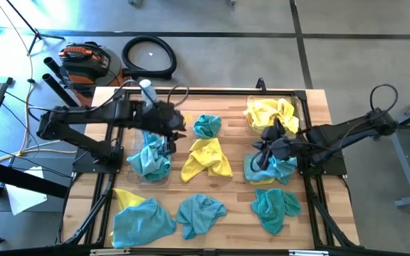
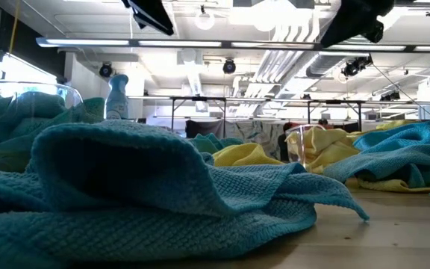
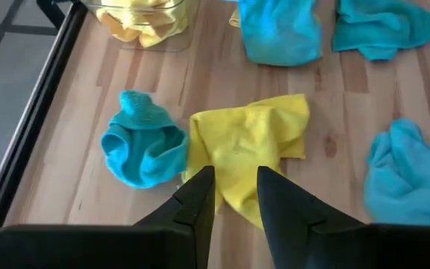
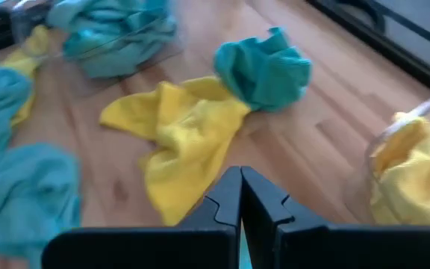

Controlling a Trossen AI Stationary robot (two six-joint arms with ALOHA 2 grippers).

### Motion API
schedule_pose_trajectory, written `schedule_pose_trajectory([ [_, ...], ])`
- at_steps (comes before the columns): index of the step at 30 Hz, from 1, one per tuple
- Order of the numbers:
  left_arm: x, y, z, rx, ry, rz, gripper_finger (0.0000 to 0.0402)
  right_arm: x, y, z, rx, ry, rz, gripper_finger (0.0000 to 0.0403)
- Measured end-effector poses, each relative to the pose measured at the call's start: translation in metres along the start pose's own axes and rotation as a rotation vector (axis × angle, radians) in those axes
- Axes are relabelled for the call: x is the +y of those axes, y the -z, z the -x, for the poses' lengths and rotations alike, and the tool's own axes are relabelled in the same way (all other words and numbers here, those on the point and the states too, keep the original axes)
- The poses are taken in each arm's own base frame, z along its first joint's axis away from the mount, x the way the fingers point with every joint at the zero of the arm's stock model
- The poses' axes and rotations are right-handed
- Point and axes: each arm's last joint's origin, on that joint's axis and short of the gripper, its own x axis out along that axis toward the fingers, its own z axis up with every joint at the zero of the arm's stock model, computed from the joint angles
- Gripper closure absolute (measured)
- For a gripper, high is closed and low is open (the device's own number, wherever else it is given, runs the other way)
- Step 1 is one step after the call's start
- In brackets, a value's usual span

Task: Sort microfiber towel by color & place in baskets
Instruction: Put the blue microfiber cloth into the left transparent bin

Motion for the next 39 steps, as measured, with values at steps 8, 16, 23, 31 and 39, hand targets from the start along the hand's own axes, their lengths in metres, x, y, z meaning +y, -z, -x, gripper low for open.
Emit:
schedule_pose_trajectory([
  [8,-0.052,-0.005,0.009,-0.109,0.027,0.037,0.0314,0.016,0.015,0.012,0.033,-0.096,0.066,0.0403],
  [16,-0.087,-0.013,0.007,-0.189,0.212,0.091,0.0314,0.026,0.026,0.022,0.06,-0.164,0.137,0.0403],
  [23,-0.129,-0.004,-0.02,-0.104,0.225,0.11,0.0314,0.029,0.035,0.028,0.094,-0.18,0.192,0.0403],
  [31,-0.175,0.019,-0.069,0.036,0.16,0.104,0.0313,0.033,0.04,0.033,0.102,-0.209,0.221,0.0403],
  [39,-0.203,0.051,-0.127,0.208,0.091,0.105,0.0313,0.033,0.041,0.034,0.103,-0.209,0.226,0.0403],
])
